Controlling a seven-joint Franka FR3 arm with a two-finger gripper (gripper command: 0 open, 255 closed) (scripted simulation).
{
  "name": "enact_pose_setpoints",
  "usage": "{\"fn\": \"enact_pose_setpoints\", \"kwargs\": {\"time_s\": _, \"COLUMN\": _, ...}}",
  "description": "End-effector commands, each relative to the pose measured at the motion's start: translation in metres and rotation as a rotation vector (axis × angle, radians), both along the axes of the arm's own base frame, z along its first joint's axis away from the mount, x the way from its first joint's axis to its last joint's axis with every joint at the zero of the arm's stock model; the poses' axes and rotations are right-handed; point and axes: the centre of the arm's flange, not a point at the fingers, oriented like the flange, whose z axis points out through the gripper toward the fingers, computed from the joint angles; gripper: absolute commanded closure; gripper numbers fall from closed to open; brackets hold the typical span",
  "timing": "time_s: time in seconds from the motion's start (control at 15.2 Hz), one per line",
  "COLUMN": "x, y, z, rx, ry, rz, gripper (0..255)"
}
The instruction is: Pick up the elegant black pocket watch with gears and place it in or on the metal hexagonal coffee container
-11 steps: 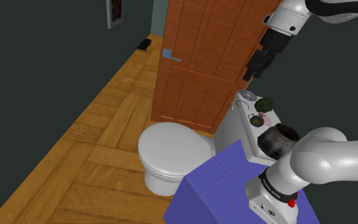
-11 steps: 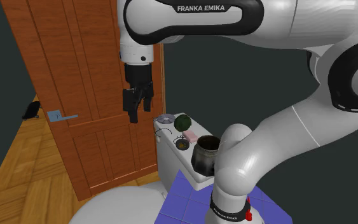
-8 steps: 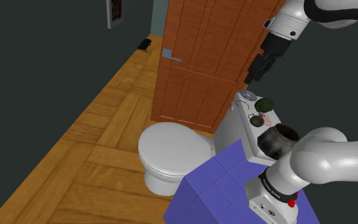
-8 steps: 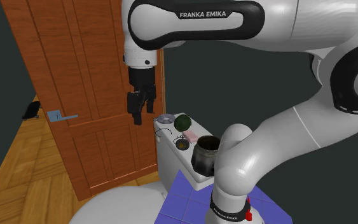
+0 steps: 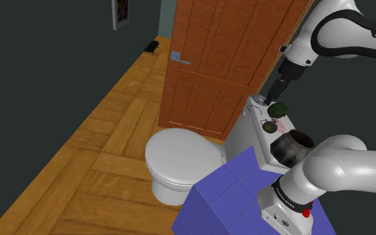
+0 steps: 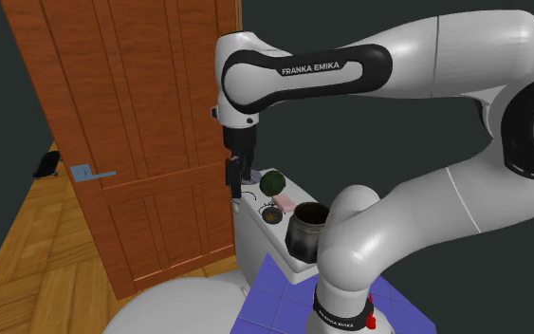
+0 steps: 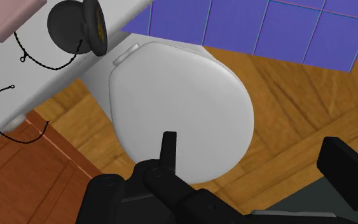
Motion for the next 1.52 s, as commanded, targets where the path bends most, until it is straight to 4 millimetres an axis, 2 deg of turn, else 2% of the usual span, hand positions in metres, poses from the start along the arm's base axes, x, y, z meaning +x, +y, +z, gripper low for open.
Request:
{"fn": "enact_pose_setpoints", "kwargs": {"time_s": 0.0, "x": -0.007, "y": -0.017, "z": -0.015, "rx": -0.010, "ry": 0.001, "rz": 0.019, "gripper": 0}}
{"fn": "enact_pose_setpoints", "kwargs": {"time_s": 0.79, "x": -0.037, "y": -0.129, "z": -0.110, "rx": -0.064, "ry": 0.013, "rz": 0.118, "gripper": 0}}
{"fn": "enact_pose_setpoints", "kwargs": {"time_s": 1.25, "x": -0.038, "y": -0.129, "z": -0.147, "rx": -0.064, "ry": 0.013, "rz": 0.118, "gripper": 0}}
{"fn": "enact_pose_setpoints", "kwargs": {"time_s": 1.45, "x": -0.038, "y": -0.129, "z": -0.150, "rx": -0.064, "ry": 0.013, "rz": 0.118, "gripper": 0}}
